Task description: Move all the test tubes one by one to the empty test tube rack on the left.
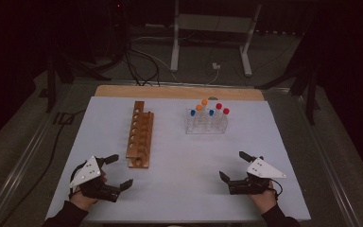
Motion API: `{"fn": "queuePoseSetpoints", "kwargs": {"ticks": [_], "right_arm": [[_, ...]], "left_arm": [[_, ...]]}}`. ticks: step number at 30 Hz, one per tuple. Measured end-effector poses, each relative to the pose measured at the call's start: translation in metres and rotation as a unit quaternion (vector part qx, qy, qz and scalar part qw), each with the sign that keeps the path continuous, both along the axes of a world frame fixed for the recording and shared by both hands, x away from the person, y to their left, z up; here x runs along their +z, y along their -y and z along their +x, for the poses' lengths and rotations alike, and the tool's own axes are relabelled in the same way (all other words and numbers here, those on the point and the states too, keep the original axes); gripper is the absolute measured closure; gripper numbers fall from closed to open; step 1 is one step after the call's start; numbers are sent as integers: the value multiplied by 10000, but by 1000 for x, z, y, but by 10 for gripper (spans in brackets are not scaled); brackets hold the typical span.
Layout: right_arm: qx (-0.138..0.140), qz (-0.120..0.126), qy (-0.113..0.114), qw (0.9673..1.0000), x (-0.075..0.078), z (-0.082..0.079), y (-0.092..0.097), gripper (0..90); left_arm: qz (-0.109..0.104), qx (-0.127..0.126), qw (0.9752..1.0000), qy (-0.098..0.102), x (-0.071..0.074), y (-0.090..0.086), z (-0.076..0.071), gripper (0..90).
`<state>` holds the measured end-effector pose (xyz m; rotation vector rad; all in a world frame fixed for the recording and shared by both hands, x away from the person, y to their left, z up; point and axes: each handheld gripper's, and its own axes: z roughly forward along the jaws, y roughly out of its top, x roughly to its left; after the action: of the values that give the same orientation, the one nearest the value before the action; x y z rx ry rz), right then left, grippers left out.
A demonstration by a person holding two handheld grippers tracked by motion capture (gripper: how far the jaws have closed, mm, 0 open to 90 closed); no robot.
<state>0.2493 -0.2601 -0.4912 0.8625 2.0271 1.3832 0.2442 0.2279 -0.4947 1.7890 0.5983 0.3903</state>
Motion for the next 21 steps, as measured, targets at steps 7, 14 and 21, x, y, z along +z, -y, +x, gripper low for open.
{"fn": "queuePoseSetpoints", "kwargs": {"ticks": [7, 14, 21], "right_arm": [[31, 87, -213, 9997, -2, 4, 2, 0], [-104, 0, -297, 9995, -2, 6, 1, 0], [-137, -231, -432, 9987, 1, 7, -2, 0]], "left_arm": [[-80, -28, 10000, -3, 0, 1, 1, 6], [-84, 7, 10000, -26, 0, 1, 0, 6], [-4, -8, 10000, 4, 0, 1, 0, 6]]}}
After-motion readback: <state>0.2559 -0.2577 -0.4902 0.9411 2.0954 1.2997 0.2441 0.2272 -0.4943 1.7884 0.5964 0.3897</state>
